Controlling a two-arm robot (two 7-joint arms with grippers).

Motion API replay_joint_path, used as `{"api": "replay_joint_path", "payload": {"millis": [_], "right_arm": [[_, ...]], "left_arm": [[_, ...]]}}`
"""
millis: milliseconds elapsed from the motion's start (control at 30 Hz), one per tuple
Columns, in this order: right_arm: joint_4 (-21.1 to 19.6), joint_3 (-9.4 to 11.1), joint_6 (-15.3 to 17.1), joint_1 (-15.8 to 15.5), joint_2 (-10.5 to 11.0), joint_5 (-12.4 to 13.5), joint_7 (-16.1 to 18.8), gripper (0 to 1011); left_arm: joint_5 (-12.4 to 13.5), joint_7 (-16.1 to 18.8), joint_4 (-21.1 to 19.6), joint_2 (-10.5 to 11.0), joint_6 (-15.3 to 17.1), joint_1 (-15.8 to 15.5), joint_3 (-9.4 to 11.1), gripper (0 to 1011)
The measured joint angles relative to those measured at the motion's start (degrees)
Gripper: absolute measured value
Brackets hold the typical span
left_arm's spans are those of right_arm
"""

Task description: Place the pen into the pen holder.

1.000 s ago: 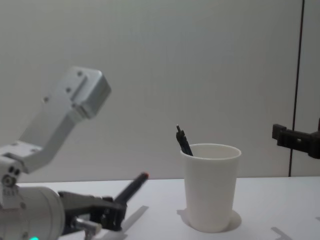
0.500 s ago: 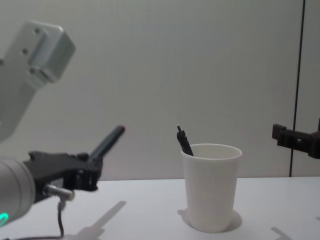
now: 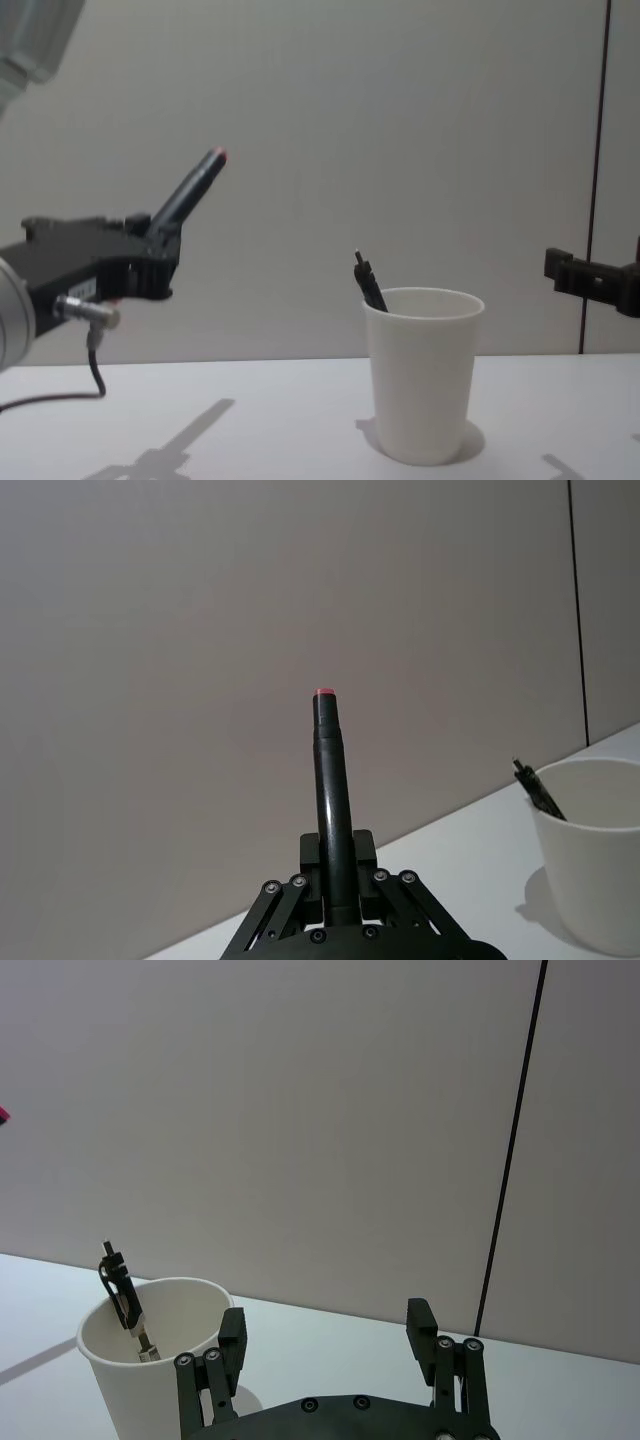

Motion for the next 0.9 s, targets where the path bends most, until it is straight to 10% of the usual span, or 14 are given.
{"api": "replay_joint_path", "payload": {"millis": [900], "right_arm": [[0.0,0.0,0.0,0.0,0.0,0.0,0.0,1001]], "left_arm": [[1.39,-20.52,3.33,-1.13,-9.91,-4.46,-0.27,189]]}}
